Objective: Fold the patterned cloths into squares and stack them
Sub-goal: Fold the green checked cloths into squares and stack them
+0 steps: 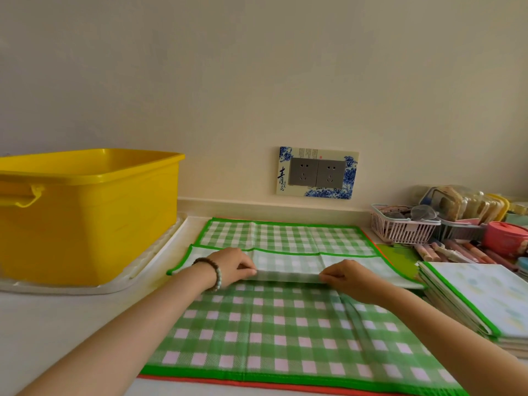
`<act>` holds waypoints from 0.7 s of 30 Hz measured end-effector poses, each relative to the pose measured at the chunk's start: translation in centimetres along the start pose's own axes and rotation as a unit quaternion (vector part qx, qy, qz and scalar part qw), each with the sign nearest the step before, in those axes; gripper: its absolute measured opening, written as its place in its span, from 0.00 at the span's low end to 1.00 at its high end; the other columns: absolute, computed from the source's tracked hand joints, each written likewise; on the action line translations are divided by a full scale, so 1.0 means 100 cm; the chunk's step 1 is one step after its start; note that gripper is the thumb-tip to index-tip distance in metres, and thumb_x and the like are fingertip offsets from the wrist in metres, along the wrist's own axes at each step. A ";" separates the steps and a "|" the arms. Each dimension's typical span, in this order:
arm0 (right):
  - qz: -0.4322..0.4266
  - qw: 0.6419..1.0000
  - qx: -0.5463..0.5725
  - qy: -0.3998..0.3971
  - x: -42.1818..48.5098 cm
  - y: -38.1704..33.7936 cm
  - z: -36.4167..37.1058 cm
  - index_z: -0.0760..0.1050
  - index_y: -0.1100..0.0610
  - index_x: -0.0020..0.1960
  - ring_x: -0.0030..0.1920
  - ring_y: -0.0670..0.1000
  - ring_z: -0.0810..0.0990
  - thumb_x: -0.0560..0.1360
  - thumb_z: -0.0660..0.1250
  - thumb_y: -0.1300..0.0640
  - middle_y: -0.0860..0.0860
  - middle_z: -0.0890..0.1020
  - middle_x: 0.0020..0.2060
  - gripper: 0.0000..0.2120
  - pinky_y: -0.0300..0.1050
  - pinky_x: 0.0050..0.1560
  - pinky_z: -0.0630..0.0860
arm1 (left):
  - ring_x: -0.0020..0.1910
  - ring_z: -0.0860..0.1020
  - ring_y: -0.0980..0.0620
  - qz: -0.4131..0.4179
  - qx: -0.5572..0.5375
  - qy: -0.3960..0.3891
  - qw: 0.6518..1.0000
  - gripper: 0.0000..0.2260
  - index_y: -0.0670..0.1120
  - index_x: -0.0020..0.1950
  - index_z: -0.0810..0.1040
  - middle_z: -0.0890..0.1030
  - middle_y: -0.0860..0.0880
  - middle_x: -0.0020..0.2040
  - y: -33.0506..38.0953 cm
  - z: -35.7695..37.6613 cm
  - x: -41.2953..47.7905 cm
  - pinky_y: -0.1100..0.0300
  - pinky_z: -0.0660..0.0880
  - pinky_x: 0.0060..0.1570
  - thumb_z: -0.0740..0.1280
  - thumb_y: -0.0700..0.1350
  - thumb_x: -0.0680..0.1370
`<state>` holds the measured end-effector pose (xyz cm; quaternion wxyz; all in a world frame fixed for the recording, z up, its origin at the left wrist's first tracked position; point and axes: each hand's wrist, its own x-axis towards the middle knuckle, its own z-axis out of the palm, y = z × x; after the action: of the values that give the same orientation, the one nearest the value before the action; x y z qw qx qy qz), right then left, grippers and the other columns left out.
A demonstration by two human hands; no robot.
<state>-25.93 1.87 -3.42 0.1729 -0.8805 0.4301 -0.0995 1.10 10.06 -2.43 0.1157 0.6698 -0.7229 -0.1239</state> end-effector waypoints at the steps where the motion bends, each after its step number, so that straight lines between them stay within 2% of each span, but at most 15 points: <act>1: -0.005 1.000 -0.002 -0.005 -0.001 -0.002 -0.005 0.80 0.52 0.56 0.42 0.42 0.79 0.79 0.60 0.50 0.42 0.83 0.45 0.13 0.33 0.43 0.74 | 0.41 0.76 0.60 -0.004 -0.022 -0.023 0.999 0.12 0.48 0.55 0.81 0.81 0.54 0.50 0.002 -0.005 -0.001 0.64 0.73 0.47 0.62 0.51 0.79; 3: -0.009 0.999 -0.008 -0.040 -0.005 -0.007 -0.016 0.80 0.52 0.55 0.38 0.39 0.76 0.79 0.60 0.50 0.39 0.79 0.39 0.12 0.30 0.38 0.70 | 0.44 0.76 0.61 -0.012 -0.050 -0.075 0.996 0.13 0.48 0.56 0.81 0.81 0.55 0.53 0.007 -0.018 -0.005 0.66 0.72 0.50 0.63 0.53 0.78; 6: -0.017 0.994 -0.014 -0.106 -0.011 -0.010 -0.034 0.80 0.47 0.51 0.46 0.41 0.78 0.78 0.61 0.48 0.38 0.80 0.43 0.10 0.35 0.51 0.71 | 0.43 0.75 0.66 -0.019 -0.061 -0.118 0.991 0.14 0.51 0.53 0.83 0.80 0.64 0.44 0.014 -0.038 -0.013 0.70 0.70 0.47 0.66 0.57 0.75; 7: -0.017 0.992 -0.011 -0.125 -0.014 -0.013 -0.041 0.80 0.45 0.50 0.48 0.40 0.78 0.78 0.61 0.47 0.37 0.80 0.45 0.08 0.36 0.53 0.71 | 0.45 0.76 0.66 -0.018 -0.059 -0.126 0.990 0.13 0.53 0.51 0.83 0.79 0.65 0.43 0.016 -0.045 -0.016 0.69 0.70 0.50 0.66 0.58 0.74; 9: -0.015 0.987 0.013 -0.162 -0.021 -0.019 -0.055 0.79 0.43 0.47 0.46 0.38 0.77 0.77 0.63 0.46 0.36 0.80 0.43 0.06 0.34 0.51 0.70 | 0.50 0.76 0.65 -0.015 -0.059 -0.144 0.988 0.11 0.57 0.48 0.83 0.80 0.66 0.44 0.020 -0.056 -0.019 0.65 0.69 0.57 0.66 0.60 0.73; 10: -0.016 0.984 0.028 -0.174 -0.023 -0.022 -0.063 0.79 0.43 0.45 0.43 0.37 0.76 0.77 0.63 0.46 0.36 0.80 0.41 0.06 0.33 0.49 0.69 | 0.50 0.76 0.64 -0.013 -0.058 -0.144 0.988 0.09 0.59 0.46 0.82 0.80 0.67 0.44 0.023 -0.061 -0.021 0.64 0.69 0.58 0.66 0.60 0.73; 12: -0.023 0.984 0.043 -0.170 -0.024 -0.026 -0.077 0.80 0.44 0.45 0.40 0.36 0.76 0.76 0.64 0.45 0.36 0.80 0.39 0.07 0.33 0.48 0.69 | 0.45 0.77 0.65 -0.003 -0.068 -0.099 0.993 0.08 0.59 0.44 0.82 0.80 0.67 0.40 0.026 -0.069 -0.022 0.67 0.71 0.51 0.68 0.60 0.71; 14: -0.037 0.992 0.018 -0.122 -0.018 -0.028 -0.085 0.80 0.46 0.46 0.41 0.39 0.78 0.76 0.65 0.46 0.39 0.82 0.41 0.07 0.35 0.50 0.72 | 0.41 0.78 0.63 0.016 -0.090 -0.003 0.996 0.06 0.57 0.43 0.83 0.82 0.63 0.40 0.027 -0.072 -0.019 0.67 0.74 0.46 0.71 0.57 0.71; 17: -0.062 0.997 -0.052 -0.007 0.000 -0.028 -0.084 0.80 0.49 0.46 0.43 0.44 0.80 0.76 0.66 0.50 0.43 0.82 0.41 0.05 0.35 0.48 0.73 | 0.51 0.79 0.58 0.020 -0.057 0.124 0.990 0.07 0.57 0.49 0.82 0.82 0.58 0.50 0.026 -0.068 -0.012 0.58 0.75 0.57 0.71 0.54 0.72; 19: -0.056 0.995 -0.060 0.053 0.014 -0.025 -0.075 0.81 0.53 0.48 0.42 0.46 0.80 0.76 0.66 0.52 0.45 0.82 0.40 0.07 0.36 0.46 0.74 | 0.60 0.74 0.56 0.041 0.009 0.189 0.981 0.13 0.57 0.58 0.78 0.78 0.56 0.60 0.025 -0.057 -0.008 0.57 0.69 0.63 0.69 0.53 0.74; 21: -0.040 0.994 -0.054 0.090 0.028 -0.018 -0.062 0.81 0.54 0.50 0.43 0.49 0.80 0.77 0.65 0.52 0.48 0.83 0.42 0.08 0.43 0.50 0.77 | 0.65 0.69 0.56 0.081 0.035 0.238 0.967 0.15 0.57 0.63 0.75 0.74 0.55 0.65 0.027 -0.043 -0.005 0.58 0.64 0.67 0.66 0.52 0.76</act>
<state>-24.96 -0.69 3.04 0.0815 -0.8923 0.4135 -0.1618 0.02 10.67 2.49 0.2709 0.6229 -0.7301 0.0742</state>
